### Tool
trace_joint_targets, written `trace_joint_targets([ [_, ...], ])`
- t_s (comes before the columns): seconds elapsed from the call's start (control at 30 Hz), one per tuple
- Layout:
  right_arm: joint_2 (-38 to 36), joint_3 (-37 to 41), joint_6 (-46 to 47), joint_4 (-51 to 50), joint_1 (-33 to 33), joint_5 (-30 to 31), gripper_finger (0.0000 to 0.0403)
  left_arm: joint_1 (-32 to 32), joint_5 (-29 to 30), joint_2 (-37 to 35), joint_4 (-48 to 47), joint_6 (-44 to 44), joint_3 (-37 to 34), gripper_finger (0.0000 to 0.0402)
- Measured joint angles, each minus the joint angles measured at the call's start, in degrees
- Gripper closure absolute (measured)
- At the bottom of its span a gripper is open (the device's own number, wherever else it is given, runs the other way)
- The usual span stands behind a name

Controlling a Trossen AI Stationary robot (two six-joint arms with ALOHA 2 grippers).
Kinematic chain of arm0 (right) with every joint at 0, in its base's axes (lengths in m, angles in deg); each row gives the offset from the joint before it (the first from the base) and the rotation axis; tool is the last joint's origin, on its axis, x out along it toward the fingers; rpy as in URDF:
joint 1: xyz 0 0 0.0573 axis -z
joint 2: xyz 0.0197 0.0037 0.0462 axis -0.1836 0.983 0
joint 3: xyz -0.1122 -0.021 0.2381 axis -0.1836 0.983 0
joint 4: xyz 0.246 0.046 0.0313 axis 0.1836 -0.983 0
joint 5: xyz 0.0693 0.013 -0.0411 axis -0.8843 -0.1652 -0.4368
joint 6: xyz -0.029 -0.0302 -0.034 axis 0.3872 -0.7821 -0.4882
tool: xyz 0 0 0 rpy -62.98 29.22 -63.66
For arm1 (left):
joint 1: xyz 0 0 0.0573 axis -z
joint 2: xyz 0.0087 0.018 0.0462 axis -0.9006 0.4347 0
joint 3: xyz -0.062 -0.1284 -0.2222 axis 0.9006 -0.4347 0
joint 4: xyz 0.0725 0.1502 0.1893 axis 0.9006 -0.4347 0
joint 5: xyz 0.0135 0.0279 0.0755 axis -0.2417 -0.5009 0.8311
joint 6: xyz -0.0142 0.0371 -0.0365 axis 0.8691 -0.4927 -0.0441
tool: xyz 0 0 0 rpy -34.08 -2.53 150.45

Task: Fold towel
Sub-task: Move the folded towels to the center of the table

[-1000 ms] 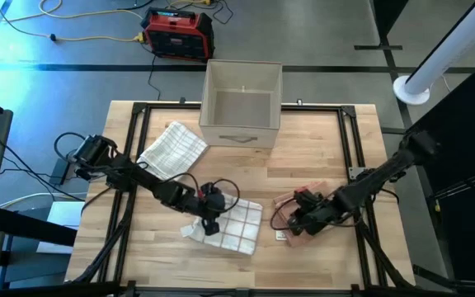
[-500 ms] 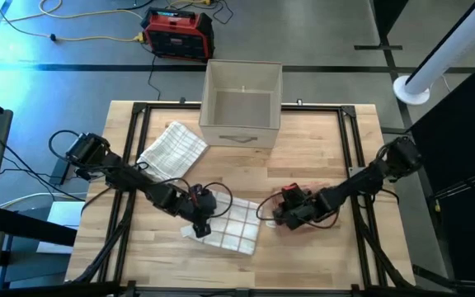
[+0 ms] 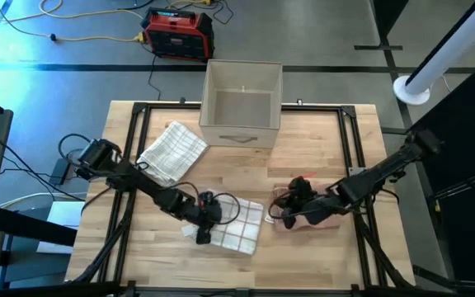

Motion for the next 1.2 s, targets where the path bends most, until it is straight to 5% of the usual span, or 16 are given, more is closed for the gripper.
trace_joint_targets([
  [0.13, -1.3, -1.95, -0.23, -3.11, -1.31, 3.85, 0.0403, -2.9, 0.02, 5.35, 7.72, 0.21, 0.36, 0.0401],
  [0.27, -1.33, -2.85, 1.09, -5.44, -1.35, 4.5, 0.0403, -5.6, 2.79, 7.24, 13.55, 9.65, 0.26, 0.0401],
  [0.47, -1.27, -2.85, 2.65, -6.92, -2.05, 5.4, 0.0403, -7.04, 9.57, 7.03, 9.1, 19.22, 0.22, 0.0401],
  [0.73, -1.27, -2.85, 2.65, -7.76, -1.99, 6.01, 0.0403, -6.4, 7.92, 4.57, 11.72, 9.85, -0.16, 0.0401],
  [1.03, -1.27, -2.85, 2.67, -7.1, -1.97, 6.11, 0.0403, -7.68, 7.4, -18.87, -9.93, 6.82, 2.95, 0.0402],
  [1.2, -1.27, -2.85, 2.37, -6.93, -1.94, 7.03, 0.0403, -10.29, 10.48, -30.83, -34.29, 6.74, 5.56, 0.0402],
])
